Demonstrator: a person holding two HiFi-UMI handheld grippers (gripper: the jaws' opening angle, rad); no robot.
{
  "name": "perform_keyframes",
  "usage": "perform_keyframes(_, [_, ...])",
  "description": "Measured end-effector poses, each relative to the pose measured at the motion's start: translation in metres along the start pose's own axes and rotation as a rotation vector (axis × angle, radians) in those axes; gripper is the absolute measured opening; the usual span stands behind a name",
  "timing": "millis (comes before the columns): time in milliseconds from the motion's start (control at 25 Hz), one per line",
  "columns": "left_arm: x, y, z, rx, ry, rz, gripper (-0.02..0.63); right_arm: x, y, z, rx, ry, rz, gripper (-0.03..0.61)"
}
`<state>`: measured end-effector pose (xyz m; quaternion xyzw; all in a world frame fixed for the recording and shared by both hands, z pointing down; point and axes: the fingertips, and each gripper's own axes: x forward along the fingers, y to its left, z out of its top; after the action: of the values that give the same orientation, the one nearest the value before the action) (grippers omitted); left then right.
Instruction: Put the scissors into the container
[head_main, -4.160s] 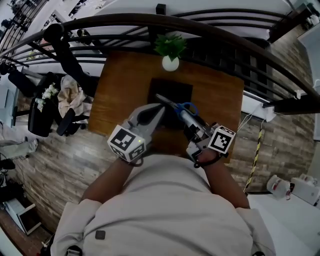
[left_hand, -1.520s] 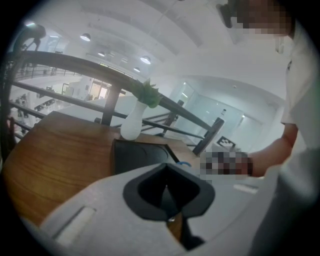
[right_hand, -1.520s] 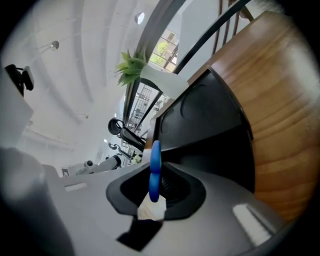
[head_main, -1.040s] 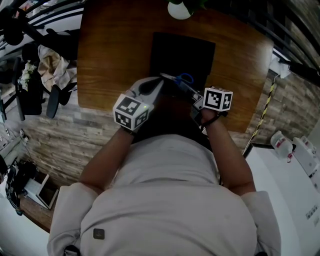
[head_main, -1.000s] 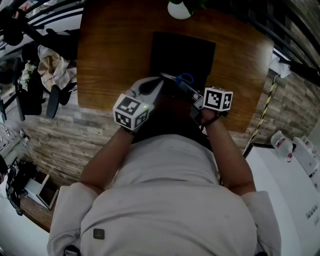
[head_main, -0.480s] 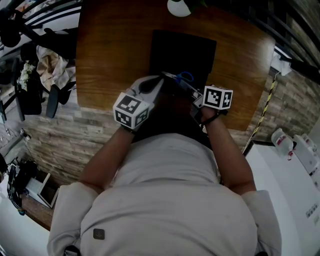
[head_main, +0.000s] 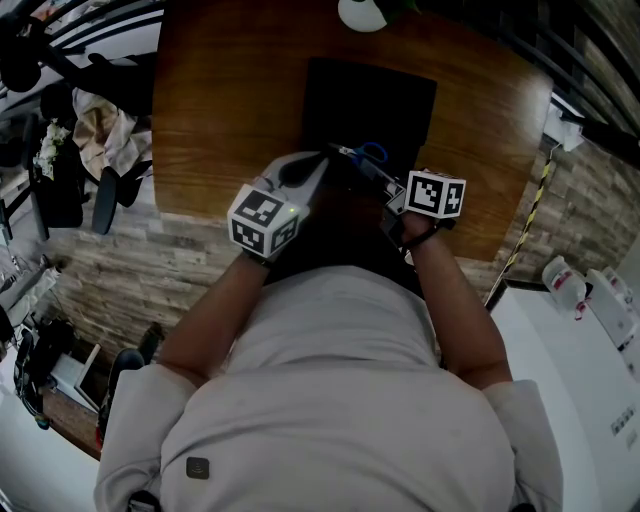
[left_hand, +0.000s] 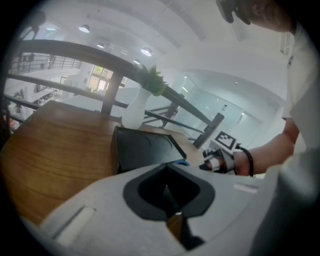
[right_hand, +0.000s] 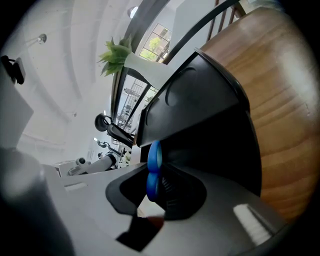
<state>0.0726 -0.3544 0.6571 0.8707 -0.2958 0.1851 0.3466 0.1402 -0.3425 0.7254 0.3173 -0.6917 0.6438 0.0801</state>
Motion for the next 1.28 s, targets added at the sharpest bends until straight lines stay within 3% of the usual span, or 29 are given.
perform_keyframes(1000, [0.008,0.009,-0.008,0.001,0.051,-0.059,0.003,0.015,-0.019,0.001,-0.077,0.042,-0.209,0.235])
perform_keyframes(1280, [0.014,0.005,-0.007,0.005,0.05,-0.072,0.003,0.013,-0.022,-0.002,-0.165,0.064,-0.27,0.264])
